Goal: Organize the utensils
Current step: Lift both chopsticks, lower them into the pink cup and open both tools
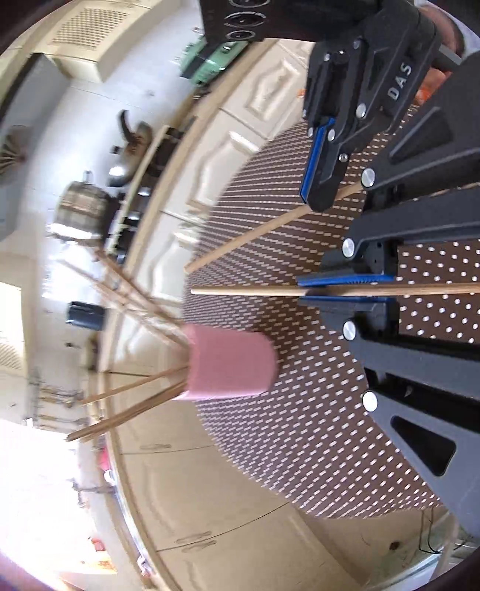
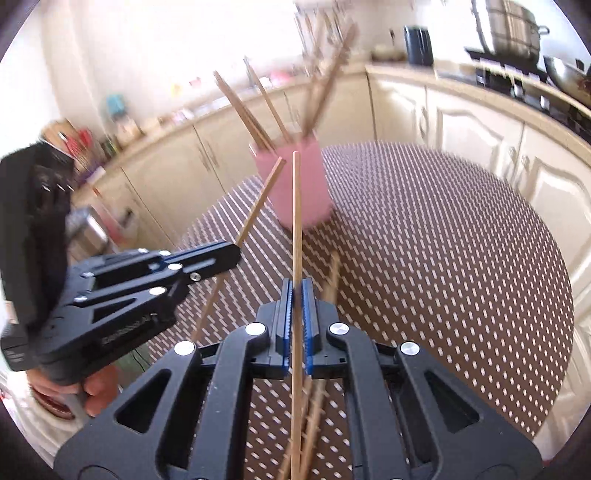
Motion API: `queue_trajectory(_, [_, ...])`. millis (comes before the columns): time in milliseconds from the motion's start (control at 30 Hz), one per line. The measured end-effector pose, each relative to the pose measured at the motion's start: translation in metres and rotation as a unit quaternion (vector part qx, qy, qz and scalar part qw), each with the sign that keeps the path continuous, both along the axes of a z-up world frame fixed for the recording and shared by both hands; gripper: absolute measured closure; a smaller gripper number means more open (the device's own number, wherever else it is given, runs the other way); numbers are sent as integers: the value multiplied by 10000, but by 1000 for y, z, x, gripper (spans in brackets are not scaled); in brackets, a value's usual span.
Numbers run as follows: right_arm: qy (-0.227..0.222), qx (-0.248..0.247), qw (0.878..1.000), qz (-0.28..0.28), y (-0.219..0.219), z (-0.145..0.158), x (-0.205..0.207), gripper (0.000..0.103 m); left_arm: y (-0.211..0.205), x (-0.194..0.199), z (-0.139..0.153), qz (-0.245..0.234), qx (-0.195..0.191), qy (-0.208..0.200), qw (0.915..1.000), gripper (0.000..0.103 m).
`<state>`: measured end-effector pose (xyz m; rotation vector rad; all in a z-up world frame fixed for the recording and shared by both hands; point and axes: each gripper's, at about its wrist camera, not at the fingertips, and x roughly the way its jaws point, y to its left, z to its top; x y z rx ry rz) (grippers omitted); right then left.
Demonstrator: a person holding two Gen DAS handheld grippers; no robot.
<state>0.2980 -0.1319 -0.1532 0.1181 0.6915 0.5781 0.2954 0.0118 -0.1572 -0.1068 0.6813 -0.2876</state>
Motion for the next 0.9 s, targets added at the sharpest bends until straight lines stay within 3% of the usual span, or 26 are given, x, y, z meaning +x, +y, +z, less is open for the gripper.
queue_trajectory(200, [-728,498,9961,48,6,31,1,97,7,-11,33,46,-167,-753,9970,97])
queue_trajectory(300, [-1175,564,9914,-75,14,44,-2,97,10,-11,47,154,-280,-1259,9915,97])
queue_trajectory(567, [-2040,930,9738,-380,22,69,25,97,31,-4,79,541,-844,-2764,9558,97])
queue_trajectory(733, [-2361,1164,9634,-498,29,72,61,97,38,23,92,808,-932,-3261,9373,97])
queue_trajectory(900, [-2585,1367,9541,-642,39,70,90,97,43,58,92,1072,-1077,-3403,9280,97])
